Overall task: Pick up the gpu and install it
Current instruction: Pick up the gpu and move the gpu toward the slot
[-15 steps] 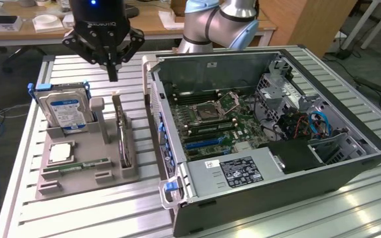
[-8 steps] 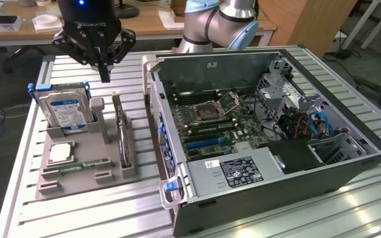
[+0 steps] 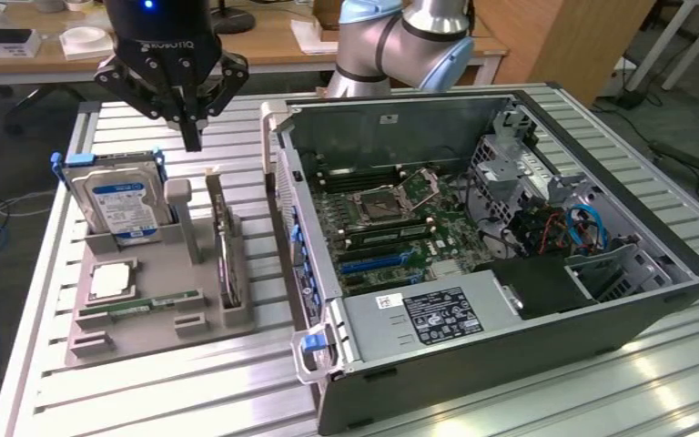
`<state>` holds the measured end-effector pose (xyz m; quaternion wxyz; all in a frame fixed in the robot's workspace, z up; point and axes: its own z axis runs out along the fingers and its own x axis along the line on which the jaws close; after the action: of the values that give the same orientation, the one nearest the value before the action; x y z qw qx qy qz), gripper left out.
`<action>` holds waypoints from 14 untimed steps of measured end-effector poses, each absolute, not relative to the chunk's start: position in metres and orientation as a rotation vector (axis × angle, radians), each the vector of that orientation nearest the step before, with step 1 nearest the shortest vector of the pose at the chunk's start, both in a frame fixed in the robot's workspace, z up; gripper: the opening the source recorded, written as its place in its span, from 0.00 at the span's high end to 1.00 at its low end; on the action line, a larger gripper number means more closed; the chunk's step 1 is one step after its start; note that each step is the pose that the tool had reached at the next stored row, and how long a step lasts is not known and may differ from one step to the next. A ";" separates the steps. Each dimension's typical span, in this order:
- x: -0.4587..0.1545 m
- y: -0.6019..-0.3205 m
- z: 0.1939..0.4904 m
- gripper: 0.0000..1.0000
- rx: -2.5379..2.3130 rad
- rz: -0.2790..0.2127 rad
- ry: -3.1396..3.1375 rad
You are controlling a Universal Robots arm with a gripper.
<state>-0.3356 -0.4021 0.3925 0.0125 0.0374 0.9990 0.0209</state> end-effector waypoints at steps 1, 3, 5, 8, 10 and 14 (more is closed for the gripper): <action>-0.336 -0.402 0.392 0.90 0.117 0.065 3.114; -0.336 -0.402 0.393 0.90 0.117 0.065 3.114; -0.336 -0.402 0.392 0.90 0.116 0.065 3.114; -0.336 -0.402 0.392 0.89 0.117 0.065 3.114; -0.336 -0.402 0.392 0.77 0.117 0.065 3.114; -0.336 -0.402 0.393 0.65 0.117 0.065 3.114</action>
<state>-0.3356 -0.4021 0.3925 0.0125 0.0374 0.9990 0.0209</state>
